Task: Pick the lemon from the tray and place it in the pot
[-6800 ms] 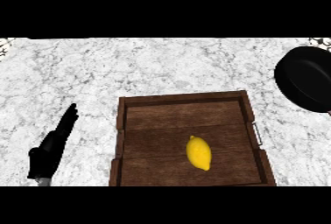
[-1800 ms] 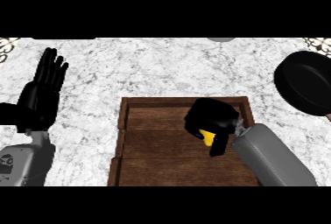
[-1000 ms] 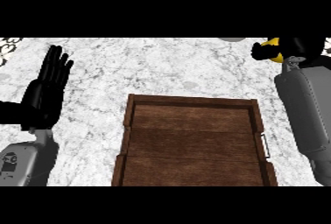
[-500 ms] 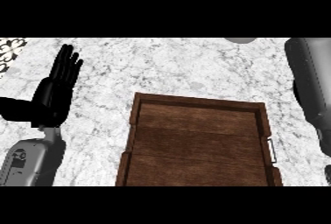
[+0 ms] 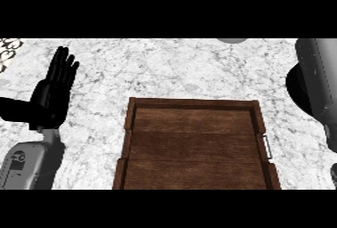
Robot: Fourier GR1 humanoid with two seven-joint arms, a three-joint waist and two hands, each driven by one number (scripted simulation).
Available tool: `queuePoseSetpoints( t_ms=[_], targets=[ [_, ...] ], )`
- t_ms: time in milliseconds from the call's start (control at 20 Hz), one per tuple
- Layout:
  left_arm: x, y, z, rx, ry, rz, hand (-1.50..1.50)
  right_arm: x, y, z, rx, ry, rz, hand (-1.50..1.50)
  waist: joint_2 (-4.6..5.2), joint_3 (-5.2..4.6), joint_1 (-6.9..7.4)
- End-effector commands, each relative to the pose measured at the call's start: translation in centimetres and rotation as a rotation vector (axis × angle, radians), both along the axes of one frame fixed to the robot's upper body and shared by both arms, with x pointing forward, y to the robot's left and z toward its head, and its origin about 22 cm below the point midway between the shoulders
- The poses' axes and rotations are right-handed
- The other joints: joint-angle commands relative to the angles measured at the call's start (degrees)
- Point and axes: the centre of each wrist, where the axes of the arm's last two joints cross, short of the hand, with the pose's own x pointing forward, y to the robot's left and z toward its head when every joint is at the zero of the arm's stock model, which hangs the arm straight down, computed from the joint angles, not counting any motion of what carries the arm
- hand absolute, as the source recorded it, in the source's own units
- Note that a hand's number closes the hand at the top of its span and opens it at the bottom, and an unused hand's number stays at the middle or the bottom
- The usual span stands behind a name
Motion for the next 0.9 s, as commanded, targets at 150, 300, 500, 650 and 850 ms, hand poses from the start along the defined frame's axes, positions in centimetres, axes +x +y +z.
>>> queuePoseSetpoints(
  t_ms=[150, 300, 500, 650, 850],
  targets=[
    [-1.4, 0.3, -0.5, -0.010, 0.003, 0.018, 0.00, -1.6, -4.5, -2.7, 0.074, -0.072, -0.140, 1.50, -0.72, 0.07, -1.50],
    [-0.6, 0.2, -0.4, 0.002, 0.010, 0.041, 0.00, -3.0, -7.1, -3.1, 0.081, -0.089, -0.094, 1.50, -0.73, 0.07, -2.17],
    [-2.1, 2.2, -0.2, -0.009, 0.008, 0.018, 0.00, -3.2, -7.7, -6.5, 0.107, -0.063, -0.111, 1.50, -0.51, 0.06, -1.08],
    [0.4, 0.8, -0.4, 0.007, -0.012, 0.024, 0.00, -4.2, -11.6, -7.3, 0.107, -0.081, -0.105, 1.50, -0.26, 0.08, -1.34],
    [-1.0, 2.6, -0.2, -0.002, 0.000, 0.027, 0.00, -4.7, -13.2, -8.5, 0.160, -0.039, -0.151, 1.50, -0.36, 0.07, -0.98]
  ],
)
